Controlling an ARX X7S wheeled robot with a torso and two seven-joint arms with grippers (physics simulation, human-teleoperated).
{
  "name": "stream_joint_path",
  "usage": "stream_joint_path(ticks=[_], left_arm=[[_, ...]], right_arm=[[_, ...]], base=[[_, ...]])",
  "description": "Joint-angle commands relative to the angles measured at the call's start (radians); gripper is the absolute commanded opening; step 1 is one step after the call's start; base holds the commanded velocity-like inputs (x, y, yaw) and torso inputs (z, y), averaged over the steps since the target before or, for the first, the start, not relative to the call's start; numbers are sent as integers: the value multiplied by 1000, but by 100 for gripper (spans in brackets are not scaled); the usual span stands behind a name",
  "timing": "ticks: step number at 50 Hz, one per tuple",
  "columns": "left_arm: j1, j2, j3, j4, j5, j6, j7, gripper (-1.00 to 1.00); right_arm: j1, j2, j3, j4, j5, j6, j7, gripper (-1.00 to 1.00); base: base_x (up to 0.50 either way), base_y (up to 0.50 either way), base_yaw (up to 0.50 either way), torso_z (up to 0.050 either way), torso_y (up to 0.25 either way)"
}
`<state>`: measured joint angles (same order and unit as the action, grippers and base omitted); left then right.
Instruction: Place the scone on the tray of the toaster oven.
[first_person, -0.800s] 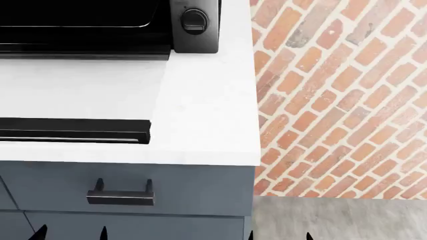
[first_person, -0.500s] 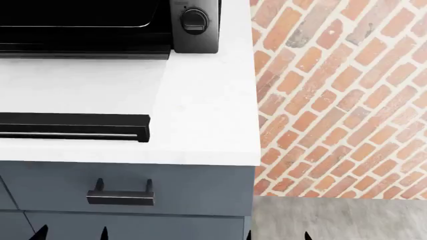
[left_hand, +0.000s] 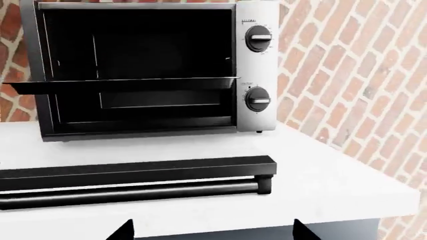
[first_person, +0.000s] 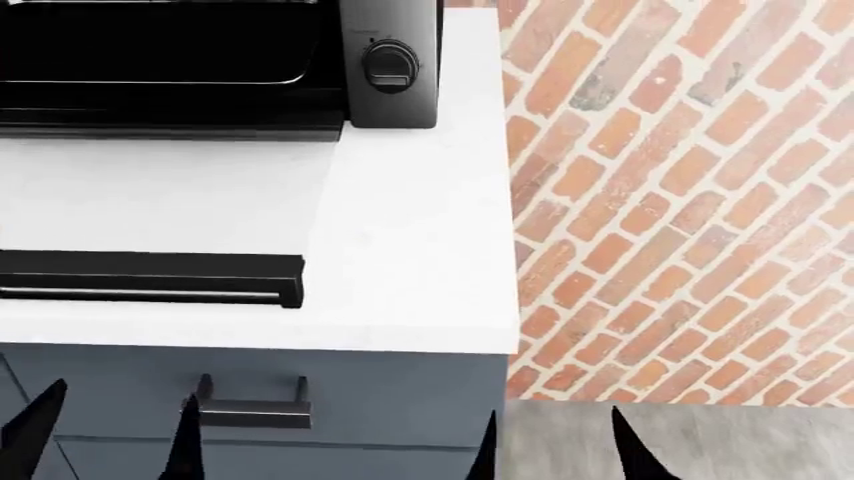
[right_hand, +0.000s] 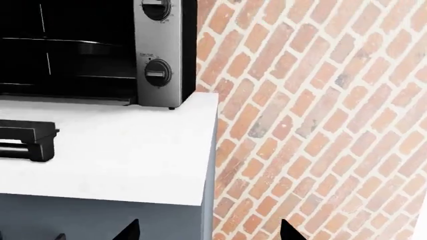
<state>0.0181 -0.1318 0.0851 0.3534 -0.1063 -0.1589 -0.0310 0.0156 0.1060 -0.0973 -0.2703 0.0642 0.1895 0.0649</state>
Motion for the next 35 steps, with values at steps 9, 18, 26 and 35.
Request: stream_joint_path(ticks=[9,18,26,35], left_arm=[[-45,-87,-14,349,-65,-275,-6,100],[-37,-99,-17,363,-69,-280,-12,100],[-25,-137,-75,459,-105,-363,-20,100],[-25,-156,-126,503,-133,-392,-31,100]], right_arm=[[91,78,7,-326,14,281,17,100],[92,70,18,-352,32,288,34,100],[104,102,85,-516,66,416,54,100],[109,100,69,-513,80,432,54,100]], base=[[0,216,0,50,81],[0,500,0,50,80],[0,500,0,50,80],[0,500,0,50,80]])
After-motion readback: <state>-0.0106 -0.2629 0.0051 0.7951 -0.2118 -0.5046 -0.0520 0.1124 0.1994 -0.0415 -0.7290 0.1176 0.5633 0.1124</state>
